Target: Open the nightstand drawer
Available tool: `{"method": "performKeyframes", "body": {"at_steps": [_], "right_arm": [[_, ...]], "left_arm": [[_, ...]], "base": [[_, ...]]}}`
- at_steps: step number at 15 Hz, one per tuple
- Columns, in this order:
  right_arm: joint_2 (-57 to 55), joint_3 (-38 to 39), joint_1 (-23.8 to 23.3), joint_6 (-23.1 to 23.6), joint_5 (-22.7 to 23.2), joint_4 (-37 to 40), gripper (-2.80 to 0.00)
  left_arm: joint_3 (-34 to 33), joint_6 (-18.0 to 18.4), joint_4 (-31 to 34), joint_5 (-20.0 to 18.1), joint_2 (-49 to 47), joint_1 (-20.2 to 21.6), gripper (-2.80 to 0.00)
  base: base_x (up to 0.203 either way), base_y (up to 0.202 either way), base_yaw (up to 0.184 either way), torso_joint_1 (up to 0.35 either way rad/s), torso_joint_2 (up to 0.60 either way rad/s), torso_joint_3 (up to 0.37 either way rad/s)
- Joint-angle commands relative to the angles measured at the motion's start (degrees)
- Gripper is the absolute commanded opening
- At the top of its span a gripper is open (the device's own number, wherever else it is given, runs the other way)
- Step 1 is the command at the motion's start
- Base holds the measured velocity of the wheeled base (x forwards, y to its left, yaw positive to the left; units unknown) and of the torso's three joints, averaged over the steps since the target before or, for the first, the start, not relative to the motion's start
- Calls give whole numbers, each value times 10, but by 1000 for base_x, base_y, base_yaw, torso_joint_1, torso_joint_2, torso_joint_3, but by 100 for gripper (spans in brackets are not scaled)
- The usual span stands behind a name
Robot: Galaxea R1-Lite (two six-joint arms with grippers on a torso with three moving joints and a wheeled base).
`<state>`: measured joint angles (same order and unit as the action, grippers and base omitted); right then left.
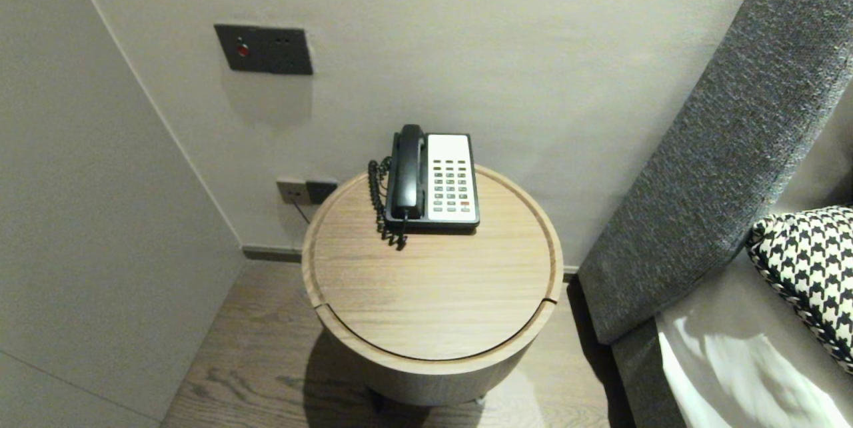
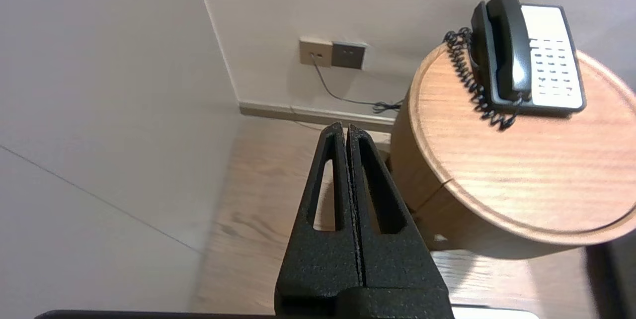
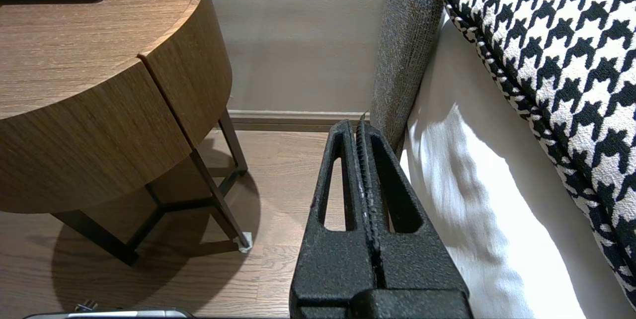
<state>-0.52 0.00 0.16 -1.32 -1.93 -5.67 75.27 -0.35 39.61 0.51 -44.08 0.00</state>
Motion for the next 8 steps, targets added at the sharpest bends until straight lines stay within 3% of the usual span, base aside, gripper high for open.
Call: {"method": "performKeyframes", "body": {"at_steps": [1,8], "right_arm": [[-1,23,0,0,0,-1,-280],[-1,23,0,0,0,0,-280]], "left_arm": [[33,-12,15,-1,-43,-1,-280],[179,-57,170,-13,-142,-24,-280]], "base": [[0,0,0,0,0,0],[0,0,0,0,0,0]]}}
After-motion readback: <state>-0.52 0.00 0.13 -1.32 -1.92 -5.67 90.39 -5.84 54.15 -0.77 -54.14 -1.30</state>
